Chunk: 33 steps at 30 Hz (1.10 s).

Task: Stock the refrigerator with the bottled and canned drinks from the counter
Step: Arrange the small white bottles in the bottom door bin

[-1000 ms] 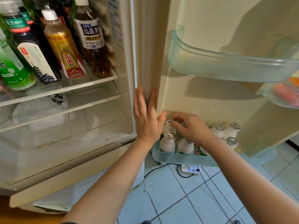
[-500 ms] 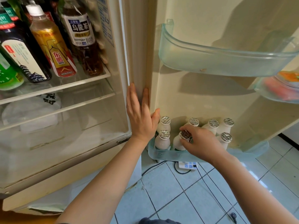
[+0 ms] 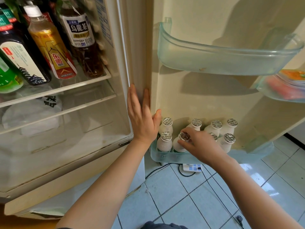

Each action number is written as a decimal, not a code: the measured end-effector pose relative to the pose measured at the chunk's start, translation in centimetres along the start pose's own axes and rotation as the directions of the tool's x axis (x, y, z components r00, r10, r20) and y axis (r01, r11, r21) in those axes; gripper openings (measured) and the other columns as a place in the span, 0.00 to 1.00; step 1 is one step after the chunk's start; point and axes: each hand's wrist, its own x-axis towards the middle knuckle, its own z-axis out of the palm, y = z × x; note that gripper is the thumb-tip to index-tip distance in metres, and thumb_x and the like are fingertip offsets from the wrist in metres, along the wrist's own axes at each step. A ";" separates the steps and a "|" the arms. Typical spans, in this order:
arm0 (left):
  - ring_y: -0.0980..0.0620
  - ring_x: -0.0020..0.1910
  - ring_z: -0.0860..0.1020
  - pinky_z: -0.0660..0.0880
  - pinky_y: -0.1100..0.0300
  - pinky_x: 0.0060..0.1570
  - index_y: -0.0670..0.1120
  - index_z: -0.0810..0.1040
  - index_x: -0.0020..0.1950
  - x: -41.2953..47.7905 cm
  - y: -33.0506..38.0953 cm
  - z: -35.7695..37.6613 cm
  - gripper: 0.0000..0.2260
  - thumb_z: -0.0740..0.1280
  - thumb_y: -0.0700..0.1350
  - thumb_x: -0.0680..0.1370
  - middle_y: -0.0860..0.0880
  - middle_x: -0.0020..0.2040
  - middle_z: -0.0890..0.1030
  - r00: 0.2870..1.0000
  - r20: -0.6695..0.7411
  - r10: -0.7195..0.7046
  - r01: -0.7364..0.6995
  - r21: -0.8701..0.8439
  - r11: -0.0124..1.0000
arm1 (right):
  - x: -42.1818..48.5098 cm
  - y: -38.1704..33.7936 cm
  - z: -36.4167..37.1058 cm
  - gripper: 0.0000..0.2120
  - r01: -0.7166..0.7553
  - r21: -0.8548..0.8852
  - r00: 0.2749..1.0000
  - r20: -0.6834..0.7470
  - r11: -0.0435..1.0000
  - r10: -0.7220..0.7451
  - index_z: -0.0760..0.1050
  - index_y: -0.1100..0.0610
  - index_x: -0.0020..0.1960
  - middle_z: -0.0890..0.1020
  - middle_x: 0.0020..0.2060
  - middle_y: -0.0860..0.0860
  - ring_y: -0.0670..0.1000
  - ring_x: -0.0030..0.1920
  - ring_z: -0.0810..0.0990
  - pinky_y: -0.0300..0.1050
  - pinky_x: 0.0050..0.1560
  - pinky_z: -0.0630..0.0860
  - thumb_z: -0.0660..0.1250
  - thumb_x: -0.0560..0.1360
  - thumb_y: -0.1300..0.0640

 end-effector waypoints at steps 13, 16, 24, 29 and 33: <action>0.35 0.71 0.58 0.55 0.48 0.71 0.39 0.62 0.69 -0.1 0.1 0.0 0.24 0.49 0.55 0.81 0.30 0.70 0.58 1.000 0.000 -0.008 0.008 0.000 1.000 | -0.3 -0.4 0.3 0.16 -0.046 0.066 0.994 -0.092 0.997 0.051 0.74 0.51 0.58 0.81 0.44 0.52 0.54 0.46 0.79 0.43 0.39 0.71 0.65 0.74 0.44; 0.35 0.71 0.58 0.55 0.48 0.71 0.39 0.62 0.70 -0.1 0.0 0.0 0.24 0.49 0.55 0.81 0.29 0.69 0.59 1.000 0.004 -0.003 0.003 0.005 1.000 | -0.4 -0.3 0.1 0.22 -0.054 0.091 0.996 -0.066 0.994 0.060 0.70 0.51 0.64 0.81 0.48 0.52 0.54 0.49 0.80 0.46 0.46 0.75 0.66 0.73 0.43; 0.35 0.71 0.57 0.53 0.50 0.72 0.39 0.62 0.70 -0.1 -0.2 0.1 0.25 0.50 0.55 0.81 0.31 0.70 0.58 1.000 0.008 0.002 -0.002 0.020 1.000 | -0.2 0.1 -3.5 0.17 0.027 0.088 0.983 -0.185 0.996 -0.010 0.74 0.52 0.62 0.82 0.51 0.49 0.48 0.43 0.81 0.48 0.47 0.78 0.64 0.75 0.46; 0.35 0.71 0.57 0.52 0.51 0.73 0.39 0.62 0.69 -0.1 0.0 -0.1 0.24 0.51 0.55 0.81 0.29 0.70 0.58 1.000 0.018 -0.009 0.009 0.015 1.000 | 1.2 0.9 -4.6 0.17 -0.019 0.000 0.964 -0.264 1.000 0.019 0.73 0.52 0.63 0.80 0.56 0.49 0.51 0.54 0.79 0.46 0.47 0.76 0.62 0.77 0.48; 0.35 0.71 0.57 0.52 0.50 0.72 0.38 0.62 0.69 0.0 0.1 -0.3 0.24 0.51 0.55 0.81 0.28 0.69 0.59 1.000 0.025 -0.011 0.011 0.018 1.000 | 2.8 1.7 -3.6 0.22 -0.113 -0.129 0.977 -0.193 0.985 0.087 0.68 0.55 0.68 0.78 0.58 0.54 0.56 0.58 0.76 0.48 0.50 0.74 0.60 0.78 0.46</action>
